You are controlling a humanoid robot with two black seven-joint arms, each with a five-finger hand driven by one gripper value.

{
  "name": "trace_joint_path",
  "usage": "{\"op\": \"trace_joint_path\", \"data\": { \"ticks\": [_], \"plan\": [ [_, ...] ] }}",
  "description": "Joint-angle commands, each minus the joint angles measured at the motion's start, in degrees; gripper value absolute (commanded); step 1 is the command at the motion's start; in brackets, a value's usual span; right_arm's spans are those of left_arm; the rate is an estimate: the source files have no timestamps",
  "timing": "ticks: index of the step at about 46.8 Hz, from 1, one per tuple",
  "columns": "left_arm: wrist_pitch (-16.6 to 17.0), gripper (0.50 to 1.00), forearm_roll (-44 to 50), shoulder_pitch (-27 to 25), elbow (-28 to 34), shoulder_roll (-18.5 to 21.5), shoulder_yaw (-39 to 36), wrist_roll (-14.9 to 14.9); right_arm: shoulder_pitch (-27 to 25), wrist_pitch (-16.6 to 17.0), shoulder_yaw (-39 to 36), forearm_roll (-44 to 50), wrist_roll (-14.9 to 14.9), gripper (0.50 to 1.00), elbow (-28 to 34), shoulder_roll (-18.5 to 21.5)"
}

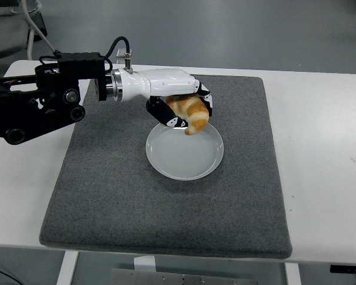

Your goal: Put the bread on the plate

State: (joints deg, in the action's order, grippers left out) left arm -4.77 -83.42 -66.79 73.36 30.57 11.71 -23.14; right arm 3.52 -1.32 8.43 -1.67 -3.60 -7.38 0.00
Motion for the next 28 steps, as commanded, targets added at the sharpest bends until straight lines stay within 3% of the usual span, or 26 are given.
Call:
{"op": "trace_joint_path", "data": {
  "ticks": [1,15,28],
  "plan": [
    [0.02,0.500,-1.30,0.70,-0.50,-0.60,-0.11,-0.24,0.00,0.00,0.01,0.00,0.00,0.930,0.00,0.00],
    [2.39,0.500,-7.89,2.45,-3.31,-2.35,-4.06,-1.55,0.00,0.00,0.01,0.00,0.00,0.930,0.00,0.00],
    [3.18,0.500,-8.60,3.86,-5.60,-3.06,-5.12,-1.55,0.00,0.00,-0.08,0.00,0.00,0.932,0.00,0.00]
  ]
}}
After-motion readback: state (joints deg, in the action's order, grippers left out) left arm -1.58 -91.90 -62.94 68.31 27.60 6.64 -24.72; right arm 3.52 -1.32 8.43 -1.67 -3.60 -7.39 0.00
